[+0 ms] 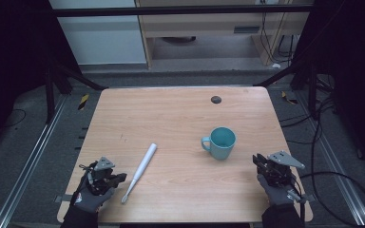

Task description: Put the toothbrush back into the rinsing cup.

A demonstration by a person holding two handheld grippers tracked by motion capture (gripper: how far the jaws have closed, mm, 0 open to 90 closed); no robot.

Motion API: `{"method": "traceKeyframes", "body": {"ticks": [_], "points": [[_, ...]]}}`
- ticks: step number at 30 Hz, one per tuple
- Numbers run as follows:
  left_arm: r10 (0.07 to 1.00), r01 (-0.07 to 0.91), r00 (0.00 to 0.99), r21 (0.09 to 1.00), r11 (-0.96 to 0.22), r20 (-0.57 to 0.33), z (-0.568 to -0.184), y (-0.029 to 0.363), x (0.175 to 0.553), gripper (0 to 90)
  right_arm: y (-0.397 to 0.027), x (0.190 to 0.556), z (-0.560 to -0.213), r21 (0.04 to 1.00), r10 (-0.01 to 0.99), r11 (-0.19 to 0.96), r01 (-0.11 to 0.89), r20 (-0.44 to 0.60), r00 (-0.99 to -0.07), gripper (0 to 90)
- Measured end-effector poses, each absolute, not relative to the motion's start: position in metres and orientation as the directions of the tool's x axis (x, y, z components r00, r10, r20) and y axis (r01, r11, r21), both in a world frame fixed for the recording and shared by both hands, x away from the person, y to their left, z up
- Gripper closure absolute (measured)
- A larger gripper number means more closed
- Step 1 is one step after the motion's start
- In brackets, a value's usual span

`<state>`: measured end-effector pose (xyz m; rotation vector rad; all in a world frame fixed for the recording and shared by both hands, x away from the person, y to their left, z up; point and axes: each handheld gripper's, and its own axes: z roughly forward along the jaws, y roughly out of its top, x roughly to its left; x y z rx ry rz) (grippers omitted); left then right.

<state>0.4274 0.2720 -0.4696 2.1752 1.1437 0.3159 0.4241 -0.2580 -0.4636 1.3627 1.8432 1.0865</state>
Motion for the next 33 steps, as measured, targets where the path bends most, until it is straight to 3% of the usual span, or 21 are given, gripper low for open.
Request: {"method": "traceKeyframes", "body": {"ticks": [33], "points": [[0.745,0.637,0.657,0.618,-0.461,-0.121,-0.480,0.239,0.424,89.8,-0.256,0.428,-0.468,0.862,0.946,0.147,0.486,0.021,-0.323,62.6]]}}
